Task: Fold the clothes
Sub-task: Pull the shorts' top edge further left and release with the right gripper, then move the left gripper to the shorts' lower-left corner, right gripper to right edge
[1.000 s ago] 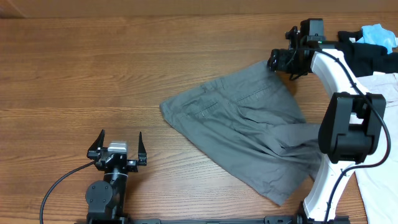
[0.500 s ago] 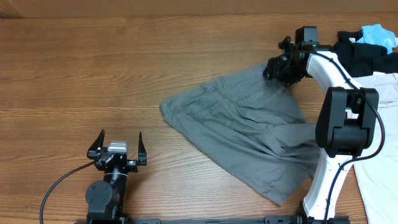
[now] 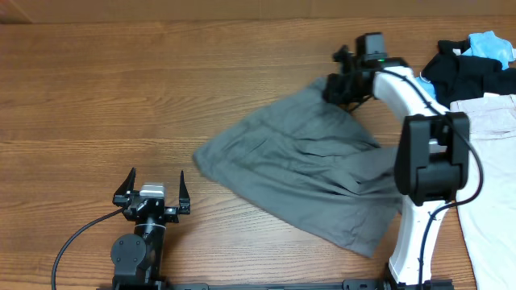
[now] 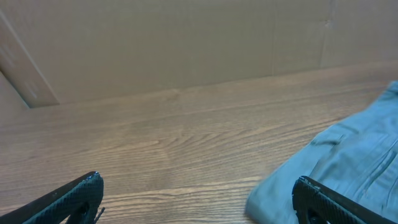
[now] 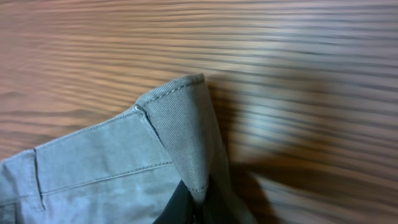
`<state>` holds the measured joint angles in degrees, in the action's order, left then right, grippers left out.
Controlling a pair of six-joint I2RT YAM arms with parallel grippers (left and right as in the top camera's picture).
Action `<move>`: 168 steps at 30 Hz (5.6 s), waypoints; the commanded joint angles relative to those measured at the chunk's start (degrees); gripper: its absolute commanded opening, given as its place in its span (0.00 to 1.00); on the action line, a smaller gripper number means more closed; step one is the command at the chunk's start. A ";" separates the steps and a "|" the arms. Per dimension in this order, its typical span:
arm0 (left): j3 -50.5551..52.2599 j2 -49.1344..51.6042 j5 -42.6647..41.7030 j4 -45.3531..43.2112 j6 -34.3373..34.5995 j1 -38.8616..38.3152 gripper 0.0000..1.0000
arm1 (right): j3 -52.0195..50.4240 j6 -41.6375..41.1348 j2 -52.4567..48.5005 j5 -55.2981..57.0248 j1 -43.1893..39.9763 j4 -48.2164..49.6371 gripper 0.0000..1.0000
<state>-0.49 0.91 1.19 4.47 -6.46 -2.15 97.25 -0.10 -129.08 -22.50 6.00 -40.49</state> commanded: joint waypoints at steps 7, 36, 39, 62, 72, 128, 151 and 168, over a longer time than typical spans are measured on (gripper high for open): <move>0.22 -0.57 0.70 -0.22 -1.22 0.35 1.00 | 8.02 -7.50 -0.17 -4.59 13.35 6.99 0.04; 0.22 -0.57 0.70 -0.22 -1.22 0.35 1.00 | 17.97 -22.73 13.11 13.40 11.72 -5.53 1.00; 0.22 -0.57 0.70 -0.22 -1.22 0.35 1.00 | 17.97 -22.73 18.40 17.64 7.85 -13.68 1.00; 0.22 -0.57 0.68 -0.22 -1.22 0.35 1.00 | 17.25 -37.29 28.48 32.96 1.27 -56.57 1.00; 0.22 -0.57 0.70 -0.22 -1.25 0.35 1.00 | 12.11 -37.00 40.22 29.99 1.40 -56.57 1.00; -46.40 38.51 -24.09 43.65 17.84 0.26 1.00 | -36.46 -37.66 43.23 7.82 1.38 -15.45 1.00; -46.10 71.91 -3.91 57.16 36.96 0.31 1.00 | -36.74 -37.66 43.23 7.80 1.40 -15.28 1.00; -43.36 82.38 1.73 45.97 37.40 0.33 1.00 | -37.20 -37.68 43.21 7.78 1.44 -14.23 1.00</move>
<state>-45.34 82.00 0.95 51.92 30.09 -2.15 60.36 -37.52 -86.21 -14.59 7.49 -54.98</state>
